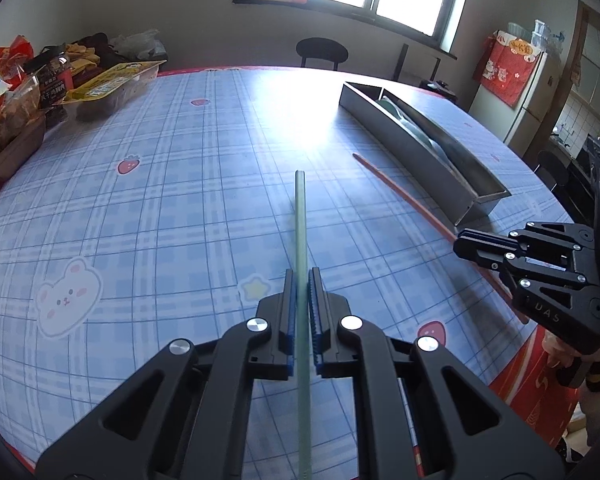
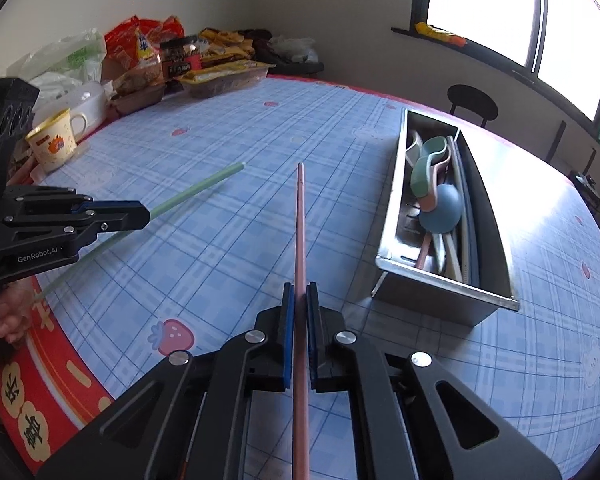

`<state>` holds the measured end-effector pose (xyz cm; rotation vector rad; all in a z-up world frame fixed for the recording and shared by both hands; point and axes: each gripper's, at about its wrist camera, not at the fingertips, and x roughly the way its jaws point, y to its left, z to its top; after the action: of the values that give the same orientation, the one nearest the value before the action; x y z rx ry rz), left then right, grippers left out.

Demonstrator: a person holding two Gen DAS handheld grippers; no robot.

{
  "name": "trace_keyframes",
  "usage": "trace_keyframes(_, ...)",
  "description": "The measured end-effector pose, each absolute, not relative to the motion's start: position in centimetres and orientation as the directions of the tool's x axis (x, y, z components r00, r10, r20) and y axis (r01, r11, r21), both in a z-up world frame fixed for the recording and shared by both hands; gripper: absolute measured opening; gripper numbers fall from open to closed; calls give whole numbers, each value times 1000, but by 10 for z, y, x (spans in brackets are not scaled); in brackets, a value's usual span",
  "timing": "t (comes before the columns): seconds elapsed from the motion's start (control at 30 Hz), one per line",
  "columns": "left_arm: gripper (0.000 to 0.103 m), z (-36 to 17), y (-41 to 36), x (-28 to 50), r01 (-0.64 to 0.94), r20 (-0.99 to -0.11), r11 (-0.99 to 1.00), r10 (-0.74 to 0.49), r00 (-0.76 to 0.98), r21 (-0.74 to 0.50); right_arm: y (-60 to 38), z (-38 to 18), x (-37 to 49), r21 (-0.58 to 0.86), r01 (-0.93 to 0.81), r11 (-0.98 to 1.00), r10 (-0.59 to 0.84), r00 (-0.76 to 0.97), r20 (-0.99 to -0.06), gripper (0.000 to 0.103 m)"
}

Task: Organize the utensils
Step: 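Carry both chopsticks to the steel tray and lower them inside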

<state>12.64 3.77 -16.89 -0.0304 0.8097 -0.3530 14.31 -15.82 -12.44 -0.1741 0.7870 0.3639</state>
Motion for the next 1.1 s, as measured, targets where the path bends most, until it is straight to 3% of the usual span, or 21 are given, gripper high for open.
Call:
trace_keyframes(0.17, 10, -162, 50, 120, 278, -654, 938, -345, 674, -208, -184, -117, 144, 72, -315, 946, 279, 685, -673, 6)
trace_keyframes(0.37, 10, -155, 52, 114, 280, -622, 937, -349, 701, -210, -174, -116, 140, 28, -340, 940, 270, 692, -670, 6)
trace_keyframes(0.7, 10, -147, 59, 102, 261, -565, 944, -330, 757, -201, -186, -109, 134, 86, -340, 936, 317, 715, -623, 6)
trace_keyframes(1.1, 10, -117, 56, 112, 285, -521, 884, -452, 724, -371, -229, -98, 148, 336, -315, 888, 457, 687, -565, 6)
